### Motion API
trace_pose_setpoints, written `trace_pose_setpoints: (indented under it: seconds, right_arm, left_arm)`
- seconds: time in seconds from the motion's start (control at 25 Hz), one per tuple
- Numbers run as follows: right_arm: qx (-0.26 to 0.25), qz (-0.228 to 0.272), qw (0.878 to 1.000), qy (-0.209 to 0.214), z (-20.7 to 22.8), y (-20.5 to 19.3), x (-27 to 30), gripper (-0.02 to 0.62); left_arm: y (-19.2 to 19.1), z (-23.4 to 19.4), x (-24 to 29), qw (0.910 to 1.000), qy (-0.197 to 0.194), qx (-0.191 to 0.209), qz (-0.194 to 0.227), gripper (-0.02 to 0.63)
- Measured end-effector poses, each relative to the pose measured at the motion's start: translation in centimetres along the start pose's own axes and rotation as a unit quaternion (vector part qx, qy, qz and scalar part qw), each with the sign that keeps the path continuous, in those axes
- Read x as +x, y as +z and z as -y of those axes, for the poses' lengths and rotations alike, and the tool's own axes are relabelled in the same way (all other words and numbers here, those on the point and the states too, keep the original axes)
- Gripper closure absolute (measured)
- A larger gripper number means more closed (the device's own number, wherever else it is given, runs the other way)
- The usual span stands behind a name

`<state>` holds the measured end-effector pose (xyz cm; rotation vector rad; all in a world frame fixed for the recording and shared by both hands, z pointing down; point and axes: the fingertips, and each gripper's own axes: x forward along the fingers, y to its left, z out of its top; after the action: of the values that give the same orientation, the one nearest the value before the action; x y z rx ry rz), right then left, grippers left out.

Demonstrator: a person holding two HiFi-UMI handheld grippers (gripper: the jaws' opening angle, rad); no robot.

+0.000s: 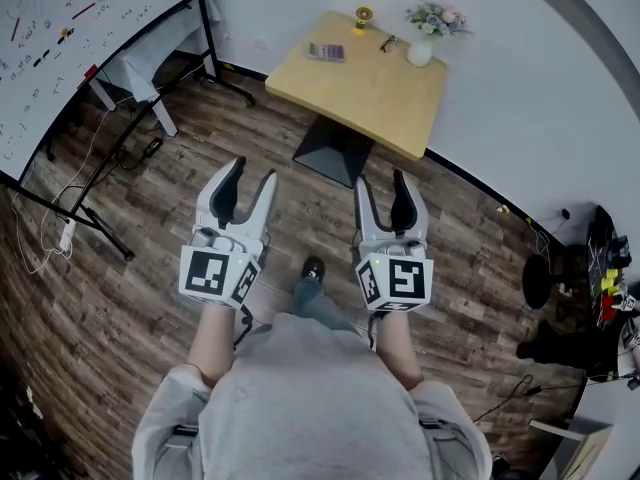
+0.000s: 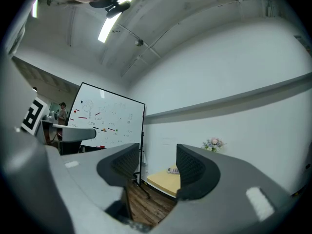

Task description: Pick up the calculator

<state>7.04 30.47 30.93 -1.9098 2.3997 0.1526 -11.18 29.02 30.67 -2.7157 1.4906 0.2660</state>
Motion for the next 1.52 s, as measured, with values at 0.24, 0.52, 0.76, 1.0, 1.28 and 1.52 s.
trace_pose_setpoints:
  seconds: [0.24,0.52,0.76,1.0,1.28,1.52]
  right_arm:
    - [0.000,-0.001,1.000,0.003,1.9,-0.2,5.2,0.365]
    - [0.003,0.001,1.000,0.011,5.1,-0.4,10.5,0.354]
    - [0.005,0.006,1.000,0.021,7.9,-0.5,14.1,0.350]
    - [0.009,0.009,1.000,0.026,10.7,-0.9,17.1,0.348]
    - [0.015,0.010,0.999,0.036,12.3,-1.6,19.1,0.347]
    - [0.023,0.008,0.999,0.042,12.8,-2.2,20.4,0.347]
  left_arm:
    - [-0.2,-2.5,4.7,0.9999,0.012,-0.002,0.002,0.408]
    - [-0.6,-3.8,10.4,0.9998,0.020,0.002,0.001,0.408]
    - [-0.8,-4.2,14.9,0.9996,0.027,0.007,0.004,0.407]
    - [-1.3,-4.3,18.8,0.9994,0.032,0.009,0.005,0.408]
    - [-2.0,-4.1,21.4,0.9993,0.034,0.016,0.000,0.408]
    - [-2.4,-4.7,22.7,0.9992,0.037,0.017,-0.004,0.408]
